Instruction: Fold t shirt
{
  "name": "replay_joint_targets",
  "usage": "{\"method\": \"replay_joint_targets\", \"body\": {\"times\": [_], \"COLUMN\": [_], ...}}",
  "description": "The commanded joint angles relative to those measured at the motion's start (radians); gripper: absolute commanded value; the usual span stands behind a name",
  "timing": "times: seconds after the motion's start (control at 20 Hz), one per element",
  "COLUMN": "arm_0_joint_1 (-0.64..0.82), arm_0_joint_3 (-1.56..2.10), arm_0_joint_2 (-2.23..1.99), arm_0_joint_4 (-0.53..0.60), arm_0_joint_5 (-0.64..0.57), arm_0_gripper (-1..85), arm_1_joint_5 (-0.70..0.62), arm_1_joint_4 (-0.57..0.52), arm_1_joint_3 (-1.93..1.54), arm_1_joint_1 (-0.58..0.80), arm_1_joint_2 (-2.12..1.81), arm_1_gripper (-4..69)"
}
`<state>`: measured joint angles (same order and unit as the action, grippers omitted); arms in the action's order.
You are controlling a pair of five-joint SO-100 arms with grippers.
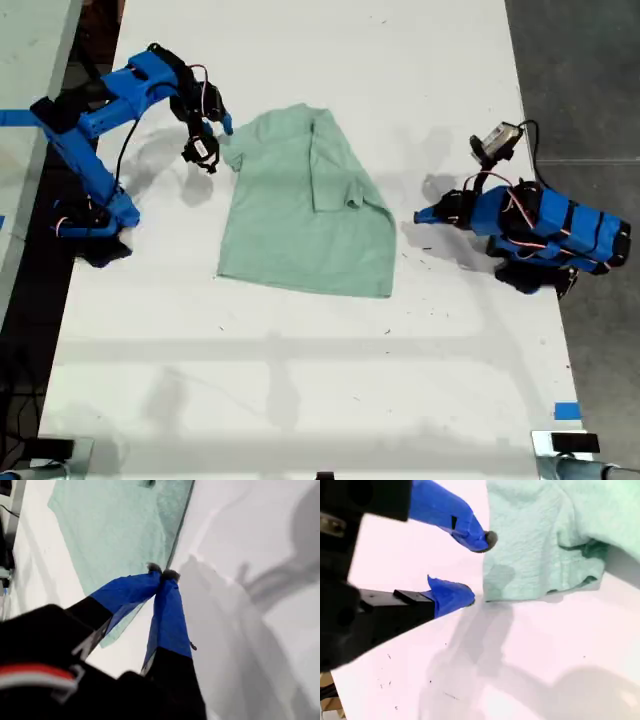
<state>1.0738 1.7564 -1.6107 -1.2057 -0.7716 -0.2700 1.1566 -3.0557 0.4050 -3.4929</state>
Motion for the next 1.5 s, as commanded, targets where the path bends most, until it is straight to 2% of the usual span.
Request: {"method": "replay_joint_targets", "body": {"times": [0.0,0.2,0.35,0.4,0.6,0.8,0.95,1.15,1.2,1.25,1.3,1.35,1.4,1.45], "arm_0_joint_1": [0.006,0.020,0.012,0.006,-0.057,-0.261,-0.403,-0.557,-0.583,-0.601,-0.604,-0.600,-0.575,-0.545], "arm_0_joint_3": [-0.094,-0.106,-0.167,-0.212,-0.391,-0.667,-0.772,-0.776,-0.776,-0.778,-0.781,-0.781,-0.778,-0.775], "arm_0_joint_2": [0.069,0.158,0.267,0.310,0.341,0.267,0.287,0.290,0.287,0.279,0.265,0.236,0.189,0.126], "arm_0_joint_4": [-0.017,-0.005,-0.025,-0.057,-0.207,-0.356,-0.337,-0.166,-0.129,-0.091,-0.081,-0.081,-0.109,-0.147], "arm_0_joint_5": [-0.012,0.009,-0.003,-0.005,0.023,0.118,0.218,0.324,0.348,0.347,0.348,0.333,0.336,0.331], "arm_0_gripper": [13.8,13.7,3.9,-0.1,-0.1,-0.1,-0.1,-0.1,4.1,18.6,22.7,18.9,-0.1,-0.1], "arm_1_joint_5": [0.003,0.005,0.005,0.005,0.005,0.005,0.005,0.003,0.003,0.003,0.003,0.003,0.002,0.000], "arm_1_joint_4": [0.003,0.003,0.003,0.003,0.003,0.003,0.003,0.003,0.003,0.003,0.003,0.003,0.003,0.003], "arm_1_joint_3": [-0.054,-0.054,-0.054,-0.054,-0.054,-0.054,-0.054,-0.054,-0.054,-0.054,-0.052,-0.052,-0.052,-0.052], "arm_1_joint_1": [0.006,0.003,0.003,0.003,0.003,0.003,0.003,0.003,0.003,0.002,0.000,-0.002,-0.002,-0.002], "arm_1_joint_2": [-0.018,-0.018,-0.018,-0.018,-0.018,-0.018,-0.018,-0.018,-0.018,-0.018,-0.018,-0.018,-0.018,-0.018], "arm_1_gripper": [0.7,0.7,0.7,0.7,0.7,0.7,0.7,0.7,0.7,0.7,0.7,0.7,0.7,0.7]}}
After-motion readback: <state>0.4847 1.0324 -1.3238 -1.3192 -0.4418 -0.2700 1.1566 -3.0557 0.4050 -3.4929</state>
